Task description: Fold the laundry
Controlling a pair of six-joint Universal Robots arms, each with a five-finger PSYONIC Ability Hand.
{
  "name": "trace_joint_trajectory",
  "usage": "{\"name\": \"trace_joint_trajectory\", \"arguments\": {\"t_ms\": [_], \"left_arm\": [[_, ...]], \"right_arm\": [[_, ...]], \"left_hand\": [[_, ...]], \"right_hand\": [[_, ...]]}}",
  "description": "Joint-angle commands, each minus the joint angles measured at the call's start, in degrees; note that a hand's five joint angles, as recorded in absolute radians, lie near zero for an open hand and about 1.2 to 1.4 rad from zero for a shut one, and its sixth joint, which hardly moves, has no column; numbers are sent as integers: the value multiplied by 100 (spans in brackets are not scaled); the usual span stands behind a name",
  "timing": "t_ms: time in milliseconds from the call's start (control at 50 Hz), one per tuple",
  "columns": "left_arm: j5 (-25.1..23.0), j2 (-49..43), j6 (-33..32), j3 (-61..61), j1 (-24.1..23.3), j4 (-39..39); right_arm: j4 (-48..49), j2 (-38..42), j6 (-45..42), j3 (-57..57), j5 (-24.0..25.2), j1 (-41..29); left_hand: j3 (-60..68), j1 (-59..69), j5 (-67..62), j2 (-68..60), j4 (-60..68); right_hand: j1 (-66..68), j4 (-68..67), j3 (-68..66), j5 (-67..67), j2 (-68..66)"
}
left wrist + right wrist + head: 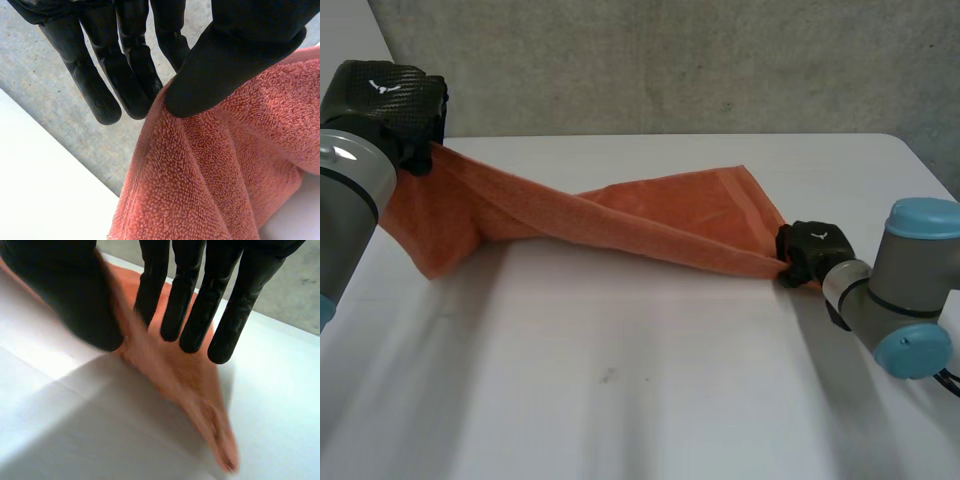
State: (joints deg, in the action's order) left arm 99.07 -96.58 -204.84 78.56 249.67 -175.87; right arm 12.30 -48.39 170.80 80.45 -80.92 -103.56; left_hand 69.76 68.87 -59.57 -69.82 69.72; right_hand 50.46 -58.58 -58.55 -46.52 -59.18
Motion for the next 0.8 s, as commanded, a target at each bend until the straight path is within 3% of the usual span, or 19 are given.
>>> {"name": "trace_joint_trajectory", "arguments": {"t_ms": [20, 200, 300, 400, 460, 500, 560, 680, 800], "left_arm": [[-2, -36, 23, 89, 170, 9], [-2, -159, 76, 703, 187, 9], [-2, -238, 120, 976, 187, 17], [-2, -238, 181, 1239, 179, 35], [-19, -229, 190, 1398, 161, 114], [-19, -221, 181, 1468, 144, 192], [-28, -177, 172, 1583, 108, 386], [-72, -255, 190, 1680, 126, 440], [-63, -730, 190, 1530, 152, 123]], "right_arm": [[-184, -179, -126, -3, 6, 328], [-606, -1261, -408, 348, 367, 855], [-879, -1946, -1181, 586, 727, 1242], [-2097, -2946, -2706, 822, 894, 1795], [-2505, -3133, -3194, 867, 894, 1884], [-3388, -3500, -4182, 989, 876, 2059], [-4136, -3729, -4948, 1130, 902, 2278], [-4227, -3757, -5119, 1157, 911, 2306], [-3313, -3177, -4574, 1051, 894, 2130]], "left_hand": [[1024, 1113, -1043, -1018, 1028], [1024, 1113, -1043, -1018, 1028], [1024, 1113, -1043, -1018, 1028], [1024, 1113, -1043, -1018, 1028], [1024, 1113, -1043, -1018, 1028], [1024, 1113, -1043, -1018, 1028], [1024, 1113, -1043, -1018, 1028], [1024, 1113, -1043, -1018, 1028], [1024, 1113, -1043, -1018, 1028]], "right_hand": [[2954, -2142, -2145, -2348, -2082], [2954, -2142, -2145, -2348, -2082], [2954, -2142, -2145, -2348, -2082], [2954, -2142, -2145, -2348, -2082], [2954, -2142, -2145, -2348, -2082], [2954, -2142, -2145, -2348, -2082], [2954, -2142, -2145, -2348, -2082], [2954, -2142, -2145, -2348, -2082], [2954, -2142, -2145, -2348, -2082]]}}
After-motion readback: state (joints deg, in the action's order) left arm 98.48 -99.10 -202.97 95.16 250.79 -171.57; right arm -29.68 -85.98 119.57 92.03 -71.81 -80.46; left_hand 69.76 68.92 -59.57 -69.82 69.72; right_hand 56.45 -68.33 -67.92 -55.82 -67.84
